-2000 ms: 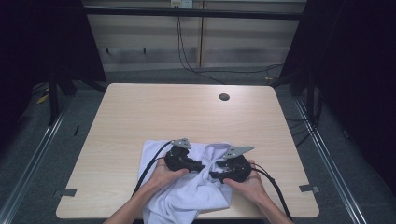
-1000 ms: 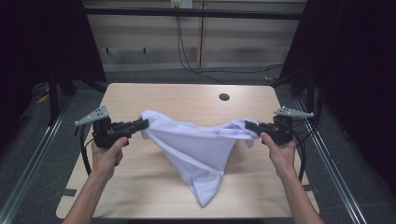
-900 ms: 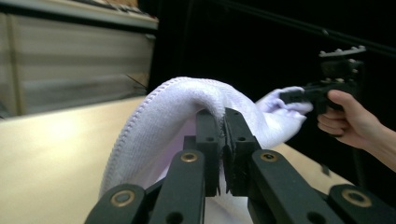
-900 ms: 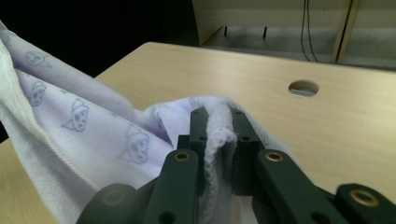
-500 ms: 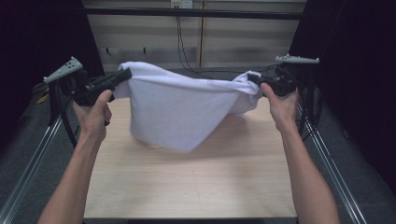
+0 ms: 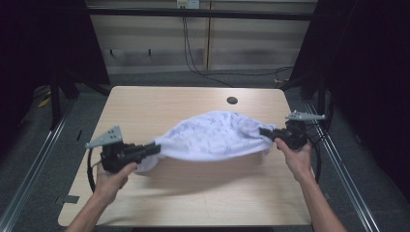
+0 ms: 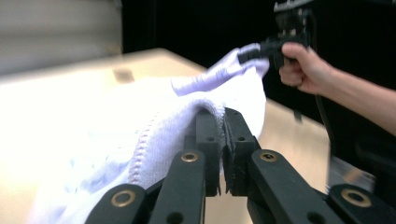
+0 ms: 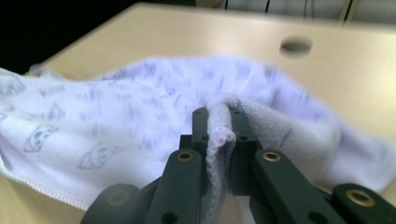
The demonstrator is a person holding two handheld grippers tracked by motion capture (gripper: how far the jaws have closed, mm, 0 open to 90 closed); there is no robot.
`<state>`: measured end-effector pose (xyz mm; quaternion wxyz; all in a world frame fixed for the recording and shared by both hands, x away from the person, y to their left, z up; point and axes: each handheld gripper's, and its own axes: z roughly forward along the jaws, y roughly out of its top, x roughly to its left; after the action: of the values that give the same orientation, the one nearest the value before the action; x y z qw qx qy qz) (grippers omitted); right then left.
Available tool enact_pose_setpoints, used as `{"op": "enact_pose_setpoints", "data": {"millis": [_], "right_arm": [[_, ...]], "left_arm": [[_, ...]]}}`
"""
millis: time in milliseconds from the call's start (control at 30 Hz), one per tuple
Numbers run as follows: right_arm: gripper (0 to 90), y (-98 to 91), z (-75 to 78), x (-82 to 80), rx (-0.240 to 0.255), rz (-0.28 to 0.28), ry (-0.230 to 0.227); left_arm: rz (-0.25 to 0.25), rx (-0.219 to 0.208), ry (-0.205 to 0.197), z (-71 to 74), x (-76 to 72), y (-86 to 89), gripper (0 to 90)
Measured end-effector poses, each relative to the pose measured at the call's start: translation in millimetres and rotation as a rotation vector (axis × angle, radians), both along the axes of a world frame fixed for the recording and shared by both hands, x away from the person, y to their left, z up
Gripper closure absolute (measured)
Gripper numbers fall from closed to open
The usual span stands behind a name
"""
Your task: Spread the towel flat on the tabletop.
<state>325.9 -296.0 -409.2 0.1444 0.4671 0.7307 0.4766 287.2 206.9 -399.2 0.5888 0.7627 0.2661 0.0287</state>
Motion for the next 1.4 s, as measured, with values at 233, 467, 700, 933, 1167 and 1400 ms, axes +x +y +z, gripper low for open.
{"op": "enact_pose_setpoints", "data": {"millis": [233,467,700,933,1167,1400], "right_arm": [[84.4,-17.8,-44.9,-5.9,-0.064,-0.041,0.082],[57.5,-30.2,-46.5,-19.0,-0.046,-0.104,0.061],[54.3,16.2,-52.9,-49.1,-0.039,0.069,0.078],[50.9,52.3,-50.6,-52.4,0.012,0.172,0.082],[49.7,77.3,-55.8,-65.2,0.025,0.279,0.11],[46.5,106.4,-79.9,-68.7,-0.081,0.351,0.174]], "left_arm": [[-0.095,0.071,0.113,-52.6,-20.3,-27.0,84.5],[-0.122,0.033,0.118,-49.5,-31.5,-14.6,68.3],[0.112,0.139,0.192,-77.4,16.2,20.2,68.4],[0.123,0.24,0.243,-100.2,48.5,13.4,64.2],[0.05,0.309,0.261,-106.1,36.5,6.5,85.9],[-0.044,0.343,0.267,-102.3,11.2,-1.5,86.8]]}}
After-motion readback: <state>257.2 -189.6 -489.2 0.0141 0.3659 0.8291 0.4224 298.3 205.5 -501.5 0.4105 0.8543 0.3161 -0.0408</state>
